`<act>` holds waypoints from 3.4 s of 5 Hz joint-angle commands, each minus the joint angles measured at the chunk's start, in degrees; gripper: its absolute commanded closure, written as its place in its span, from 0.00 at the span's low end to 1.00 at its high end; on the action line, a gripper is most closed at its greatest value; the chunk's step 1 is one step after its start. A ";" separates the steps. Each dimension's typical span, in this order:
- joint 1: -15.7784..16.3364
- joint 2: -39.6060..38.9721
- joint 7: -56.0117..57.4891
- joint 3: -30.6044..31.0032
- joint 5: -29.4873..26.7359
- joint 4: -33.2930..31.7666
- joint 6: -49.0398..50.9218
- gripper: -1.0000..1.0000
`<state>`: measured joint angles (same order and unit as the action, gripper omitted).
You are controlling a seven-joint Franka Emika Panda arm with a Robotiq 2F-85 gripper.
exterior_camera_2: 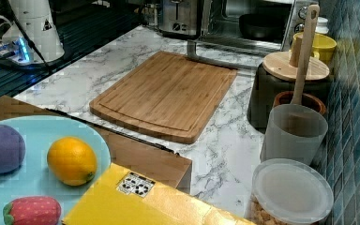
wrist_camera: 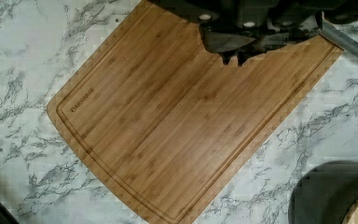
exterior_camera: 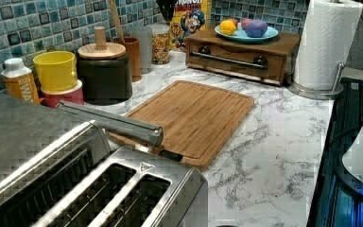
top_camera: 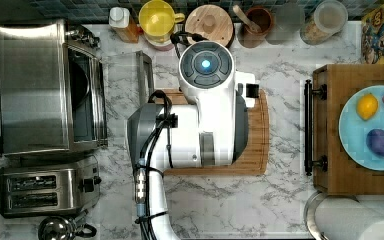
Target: Close the oven.
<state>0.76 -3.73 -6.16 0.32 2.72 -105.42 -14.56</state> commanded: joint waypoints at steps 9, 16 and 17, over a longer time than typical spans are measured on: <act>-4.99 -9.82 83.83 4.60 -46.09 -9.64 -27.58 1.00; -7.42 -20.20 91.49 10.80 -56.64 -3.85 -27.79 1.00; -5.99 -23.22 87.45 9.83 -54.26 -0.86 -23.89 1.00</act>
<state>-6.86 -27.63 85.27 9.80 -54.13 -114.59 -41.04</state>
